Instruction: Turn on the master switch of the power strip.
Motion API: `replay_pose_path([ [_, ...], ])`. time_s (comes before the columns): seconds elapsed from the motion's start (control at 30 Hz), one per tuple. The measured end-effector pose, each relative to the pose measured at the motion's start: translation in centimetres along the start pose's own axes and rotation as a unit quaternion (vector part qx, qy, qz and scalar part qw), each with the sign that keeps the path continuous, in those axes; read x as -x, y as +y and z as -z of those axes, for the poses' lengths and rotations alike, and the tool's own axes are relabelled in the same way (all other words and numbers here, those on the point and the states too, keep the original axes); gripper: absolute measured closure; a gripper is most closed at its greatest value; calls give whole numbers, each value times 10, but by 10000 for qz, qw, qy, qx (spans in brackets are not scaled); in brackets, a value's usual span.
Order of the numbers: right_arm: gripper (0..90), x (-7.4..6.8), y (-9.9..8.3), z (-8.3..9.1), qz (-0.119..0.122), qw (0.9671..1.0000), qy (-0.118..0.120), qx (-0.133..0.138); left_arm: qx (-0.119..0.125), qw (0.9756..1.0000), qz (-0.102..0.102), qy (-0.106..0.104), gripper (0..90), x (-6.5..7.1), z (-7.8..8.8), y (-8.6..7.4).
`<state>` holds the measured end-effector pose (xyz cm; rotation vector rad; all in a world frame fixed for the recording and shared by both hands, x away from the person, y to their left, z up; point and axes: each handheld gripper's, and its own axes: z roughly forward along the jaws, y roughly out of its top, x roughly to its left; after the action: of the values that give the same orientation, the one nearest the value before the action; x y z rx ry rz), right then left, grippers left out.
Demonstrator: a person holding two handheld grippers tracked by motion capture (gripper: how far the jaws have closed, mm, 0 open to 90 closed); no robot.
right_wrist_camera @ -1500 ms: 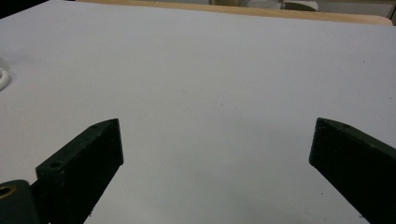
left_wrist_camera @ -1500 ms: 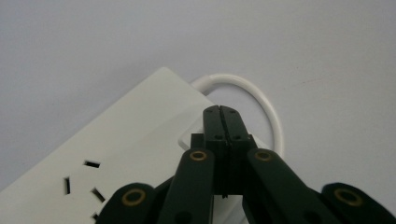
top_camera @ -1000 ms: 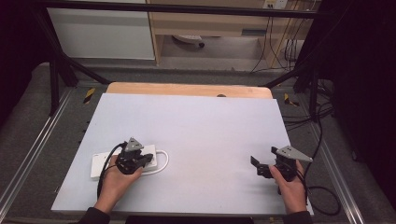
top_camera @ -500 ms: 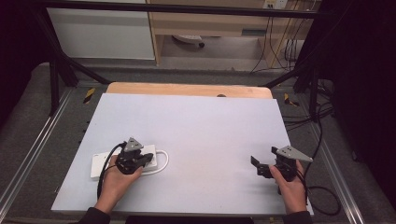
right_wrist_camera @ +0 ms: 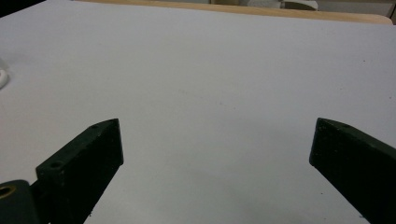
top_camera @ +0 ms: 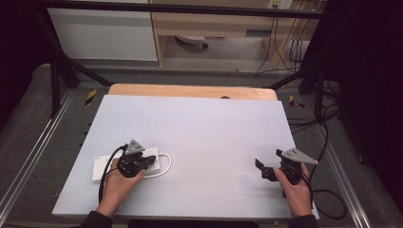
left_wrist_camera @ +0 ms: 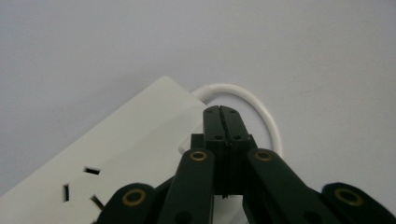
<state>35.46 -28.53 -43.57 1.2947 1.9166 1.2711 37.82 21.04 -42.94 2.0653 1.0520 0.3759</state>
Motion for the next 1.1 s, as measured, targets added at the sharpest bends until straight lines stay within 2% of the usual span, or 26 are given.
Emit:
replay_pose_path([
  [0.53,32,0,0,0,-2,10000,-10,11,97,9999,-6,-26,900,-1,0,-2],
  [1.1,32,0,0,0,2,10000,-14,11,318,9995,6,-32,900,-1,3,-1],
])
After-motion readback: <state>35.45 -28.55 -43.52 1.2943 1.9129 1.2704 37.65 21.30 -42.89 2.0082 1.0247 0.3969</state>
